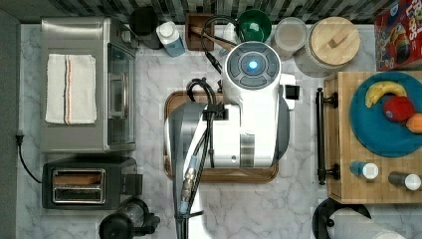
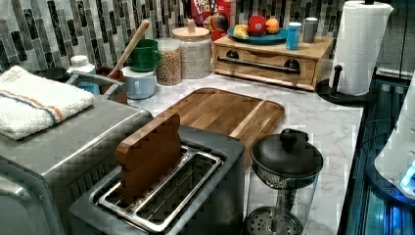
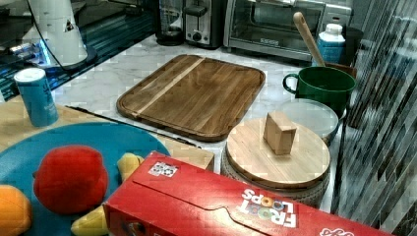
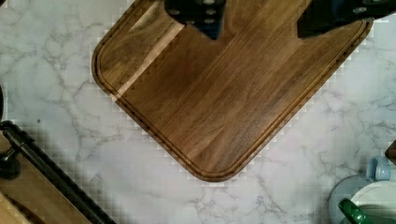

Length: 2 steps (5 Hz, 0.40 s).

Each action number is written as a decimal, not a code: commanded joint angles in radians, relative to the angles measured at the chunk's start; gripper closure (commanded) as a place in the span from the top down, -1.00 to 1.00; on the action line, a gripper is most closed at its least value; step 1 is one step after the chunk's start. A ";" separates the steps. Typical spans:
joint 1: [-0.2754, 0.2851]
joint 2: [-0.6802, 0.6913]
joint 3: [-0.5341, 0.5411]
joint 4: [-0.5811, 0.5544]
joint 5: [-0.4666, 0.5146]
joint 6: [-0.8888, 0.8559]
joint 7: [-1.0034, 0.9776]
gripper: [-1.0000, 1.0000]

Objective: Open the drawer.

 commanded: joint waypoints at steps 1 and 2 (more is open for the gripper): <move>0.004 0.003 0.004 -0.001 -0.001 0.000 0.001 1.00; -0.013 -0.024 -0.008 -0.069 0.007 0.049 -0.120 1.00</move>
